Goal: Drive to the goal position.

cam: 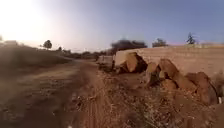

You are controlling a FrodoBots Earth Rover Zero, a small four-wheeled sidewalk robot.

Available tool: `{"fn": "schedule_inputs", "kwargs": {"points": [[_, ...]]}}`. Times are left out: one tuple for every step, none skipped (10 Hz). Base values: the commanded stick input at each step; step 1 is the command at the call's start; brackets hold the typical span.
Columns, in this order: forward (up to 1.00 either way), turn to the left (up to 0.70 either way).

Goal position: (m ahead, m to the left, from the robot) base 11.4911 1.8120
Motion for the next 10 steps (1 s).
{"fn": "schedule_inputs", "kwargs": {"points": [[0.7, 0.0], [0.7, 0.0], [0.7, 0.0], [0.7, 0.0], [0.7, 0.0], [0.7, 0.0], [0.7, 0.0], [0.7, 0.0], [0.7, 0.0], [0.7, 0.0]]}}
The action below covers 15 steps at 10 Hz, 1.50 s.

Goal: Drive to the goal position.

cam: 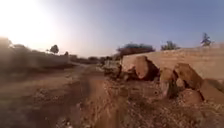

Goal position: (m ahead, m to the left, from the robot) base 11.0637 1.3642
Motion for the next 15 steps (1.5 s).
{"fn": "schedule_inputs", "kwargs": {"points": [[0.7, 0.09], [0.7, 0.34], [0.7, 0.31], [0.7, 0.23], [0.7, 0.0], [0.7, 0.09], [0.7, 0.19], [0.7, 0.28], [0.7, 0.32], [0.7, 0.19], [0.7, 0.06], [0.7, 0.0], [0.7, 0.0], [0.7, 0.12], [0.7, 0.35]]}}
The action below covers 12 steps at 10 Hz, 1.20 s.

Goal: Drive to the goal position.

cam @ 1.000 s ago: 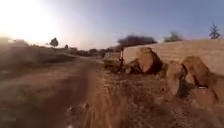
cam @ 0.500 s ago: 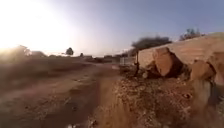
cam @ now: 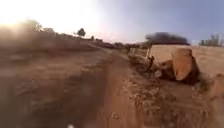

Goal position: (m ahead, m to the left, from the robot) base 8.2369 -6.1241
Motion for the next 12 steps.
{"fn": "schedule_inputs", "kwargs": {"points": [[0.7, 0.31], [0.7, 0.27], [0.7, 0.24], [0.7, 0.2], [0.7, 0.16], [0.7, 0.13], [0.7, 0.09], [0.7, 0.06], [0.7, 0.02], [0.7, 0.0], [0.7, 0.0], [0.7, 0.0]]}}
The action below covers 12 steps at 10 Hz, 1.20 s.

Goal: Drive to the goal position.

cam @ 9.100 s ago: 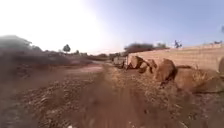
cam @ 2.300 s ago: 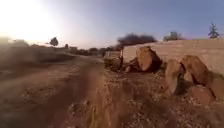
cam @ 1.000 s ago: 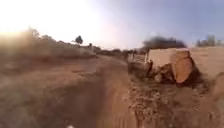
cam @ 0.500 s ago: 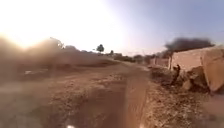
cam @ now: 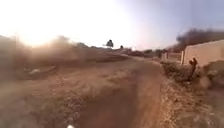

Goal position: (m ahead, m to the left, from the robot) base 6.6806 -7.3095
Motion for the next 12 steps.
{"fn": "schedule_inputs", "kwargs": {"points": [[0.7, 0.0], [0.7, 0.0], [0.7, 0.0], [0.7, 0.0], [0.7, -0.16], [0.7, -0.31], [0.7, -0.35], [0.7, -0.35], [0.7, -0.35], [0.7, -0.35], [0.7, -0.35], [0.7, -0.33]]}}
